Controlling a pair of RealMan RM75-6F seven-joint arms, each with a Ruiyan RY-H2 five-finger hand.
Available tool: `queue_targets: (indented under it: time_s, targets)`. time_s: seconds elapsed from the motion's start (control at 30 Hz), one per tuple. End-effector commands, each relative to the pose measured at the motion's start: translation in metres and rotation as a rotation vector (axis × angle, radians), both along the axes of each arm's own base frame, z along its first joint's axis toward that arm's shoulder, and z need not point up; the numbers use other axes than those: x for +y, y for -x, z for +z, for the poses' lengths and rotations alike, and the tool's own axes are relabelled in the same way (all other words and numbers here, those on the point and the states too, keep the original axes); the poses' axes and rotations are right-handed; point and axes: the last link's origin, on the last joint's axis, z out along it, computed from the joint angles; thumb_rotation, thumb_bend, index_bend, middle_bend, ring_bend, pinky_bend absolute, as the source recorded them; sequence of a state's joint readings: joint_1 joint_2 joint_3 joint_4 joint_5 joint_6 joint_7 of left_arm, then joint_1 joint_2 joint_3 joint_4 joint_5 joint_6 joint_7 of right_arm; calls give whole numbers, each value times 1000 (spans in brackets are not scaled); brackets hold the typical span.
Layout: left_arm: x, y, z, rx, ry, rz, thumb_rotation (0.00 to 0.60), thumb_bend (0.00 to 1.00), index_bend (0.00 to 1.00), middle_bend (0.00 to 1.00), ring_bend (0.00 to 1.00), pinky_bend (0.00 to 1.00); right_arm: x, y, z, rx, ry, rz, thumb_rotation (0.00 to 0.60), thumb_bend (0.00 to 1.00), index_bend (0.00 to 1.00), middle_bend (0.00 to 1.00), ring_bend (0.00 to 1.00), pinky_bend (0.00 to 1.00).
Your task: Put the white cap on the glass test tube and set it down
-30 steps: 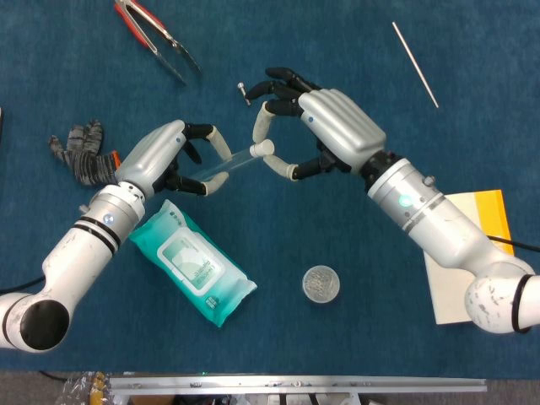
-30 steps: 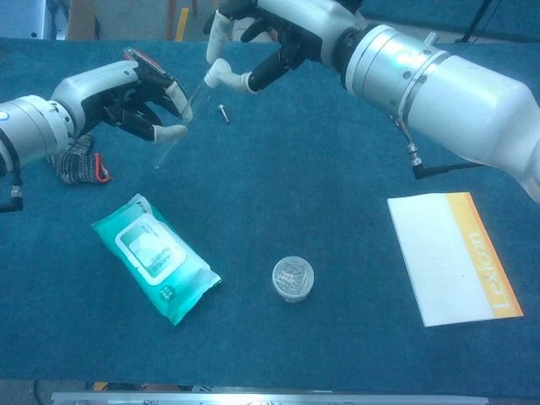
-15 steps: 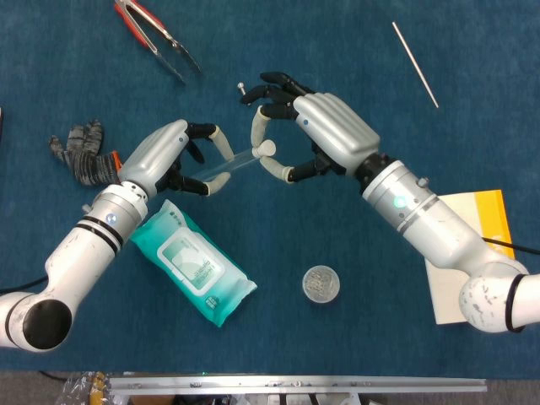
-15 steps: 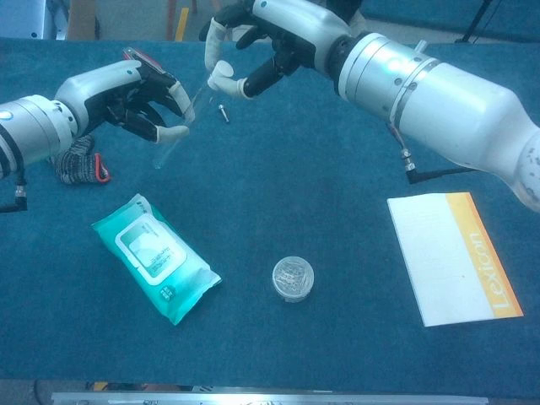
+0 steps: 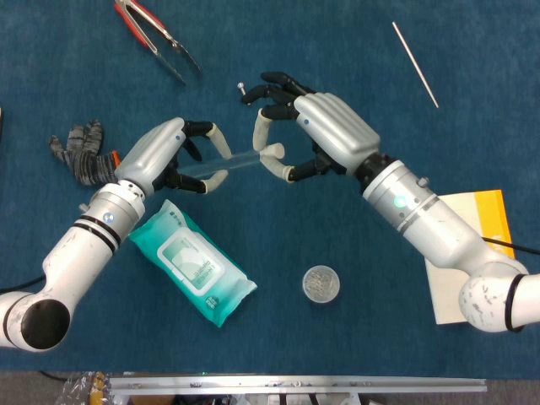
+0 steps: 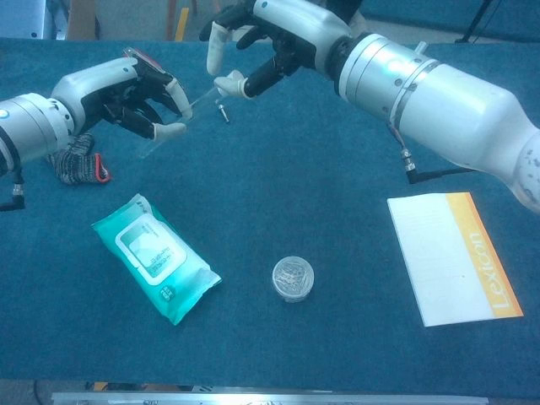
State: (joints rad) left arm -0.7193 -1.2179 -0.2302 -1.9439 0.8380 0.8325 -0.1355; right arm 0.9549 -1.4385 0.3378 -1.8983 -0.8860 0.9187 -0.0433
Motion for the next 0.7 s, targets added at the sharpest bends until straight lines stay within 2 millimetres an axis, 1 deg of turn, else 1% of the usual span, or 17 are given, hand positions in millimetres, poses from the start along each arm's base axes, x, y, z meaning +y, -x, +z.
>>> queue_targets:
  time_s: [0.03,0.4,0.57,0.7]
  targets:
    - [0,0,0,1,1,0,600,328,581,368,239,377,0,0,0,0,0,-1,600,308,553,238,60,175]
    - [0,4,-2,3,6,5,599,328,581,368,239,377,-2,2,3,-4,16,-2,600,308,553,238,60,175]
    - [-1,8,-3,4,11,8,600,328,582,369,239,377,-6,4,13,4,46,-3,600,308,553,238,60,175]
    - [-1,13,-4,31,4,-6,599,328,582,370,239,377,-12,13,27,39,96,-11,600,307,553,238,60,175]
